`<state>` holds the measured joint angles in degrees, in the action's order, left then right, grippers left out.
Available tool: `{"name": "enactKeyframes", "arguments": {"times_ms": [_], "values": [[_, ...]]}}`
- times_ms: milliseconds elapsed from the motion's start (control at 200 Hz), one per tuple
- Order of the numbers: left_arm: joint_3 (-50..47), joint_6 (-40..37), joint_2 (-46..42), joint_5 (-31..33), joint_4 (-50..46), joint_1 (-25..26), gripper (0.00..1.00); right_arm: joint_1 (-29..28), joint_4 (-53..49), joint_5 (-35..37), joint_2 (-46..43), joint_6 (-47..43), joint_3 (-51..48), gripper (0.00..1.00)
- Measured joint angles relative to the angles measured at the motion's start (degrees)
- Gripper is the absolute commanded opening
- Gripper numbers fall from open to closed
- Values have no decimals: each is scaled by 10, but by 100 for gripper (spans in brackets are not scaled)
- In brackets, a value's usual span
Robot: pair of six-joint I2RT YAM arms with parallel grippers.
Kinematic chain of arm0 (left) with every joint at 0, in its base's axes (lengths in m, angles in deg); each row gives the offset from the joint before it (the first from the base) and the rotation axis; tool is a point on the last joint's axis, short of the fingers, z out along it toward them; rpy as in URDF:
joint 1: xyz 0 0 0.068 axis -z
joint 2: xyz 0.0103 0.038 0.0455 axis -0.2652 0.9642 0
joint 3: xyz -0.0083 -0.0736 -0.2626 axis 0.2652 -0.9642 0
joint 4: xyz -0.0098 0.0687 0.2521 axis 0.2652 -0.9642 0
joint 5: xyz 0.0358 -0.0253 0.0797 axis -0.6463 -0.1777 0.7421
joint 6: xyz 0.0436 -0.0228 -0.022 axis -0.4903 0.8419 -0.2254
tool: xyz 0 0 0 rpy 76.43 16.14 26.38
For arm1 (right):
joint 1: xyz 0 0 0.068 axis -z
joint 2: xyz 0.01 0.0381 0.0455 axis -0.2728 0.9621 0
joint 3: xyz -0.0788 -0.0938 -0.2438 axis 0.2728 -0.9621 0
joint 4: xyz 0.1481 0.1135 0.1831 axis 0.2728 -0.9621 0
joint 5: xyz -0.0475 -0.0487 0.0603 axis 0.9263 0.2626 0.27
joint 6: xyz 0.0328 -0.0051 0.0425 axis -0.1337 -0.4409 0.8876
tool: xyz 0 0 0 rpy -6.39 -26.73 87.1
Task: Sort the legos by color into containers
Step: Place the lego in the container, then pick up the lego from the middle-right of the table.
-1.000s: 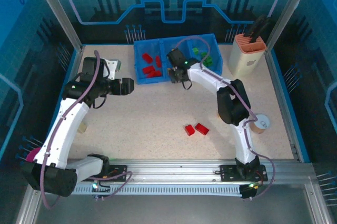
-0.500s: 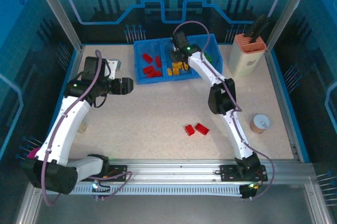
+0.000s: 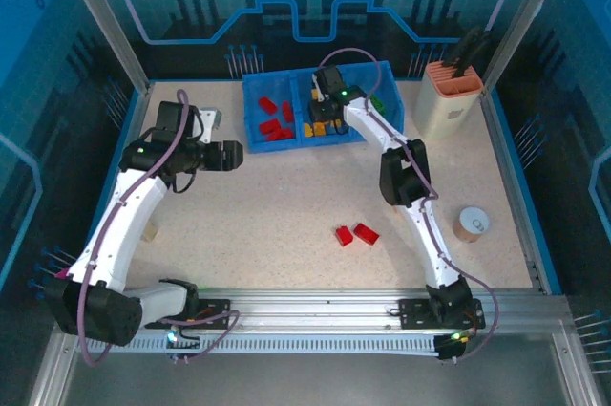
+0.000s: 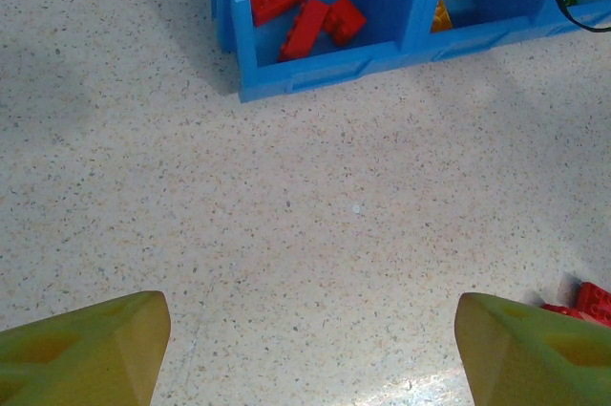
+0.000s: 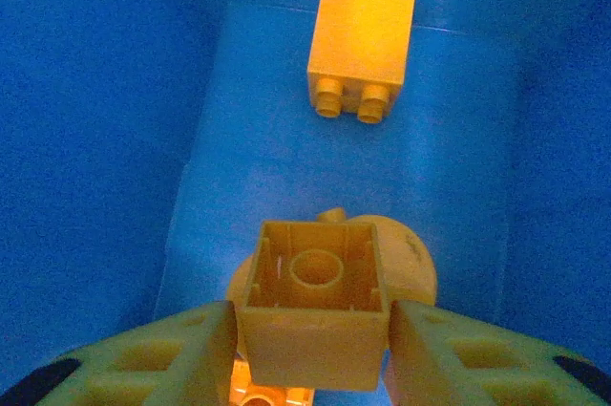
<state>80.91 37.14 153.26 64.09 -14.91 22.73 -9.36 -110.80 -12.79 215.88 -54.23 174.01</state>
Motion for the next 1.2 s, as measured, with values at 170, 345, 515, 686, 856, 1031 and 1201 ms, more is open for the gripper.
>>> {"name": "enactKeyframes", "arguments": {"times_ms": [170,345,515,686,856,1031,1201], "values": [[0,0,0,0,3,0,81,-8,7,3,-58,-4,-45,51],[0,3,2,-5,10,1,82,-31,40,7,-215,11,-203,55],[0,2,2,-10,10,4,82,-38,70,36,-402,42,-426,63],[0,3,2,-12,10,10,84,2,47,76,-565,98,-648,76],[0,2,2,-14,10,32,86,60,24,83,-651,162,-806,85],[0,2,2,-17,10,40,86,80,2,68,-654,199,-867,92],[0,3,2,-24,10,40,86,95,9,48,-629,201,-870,88]]}}
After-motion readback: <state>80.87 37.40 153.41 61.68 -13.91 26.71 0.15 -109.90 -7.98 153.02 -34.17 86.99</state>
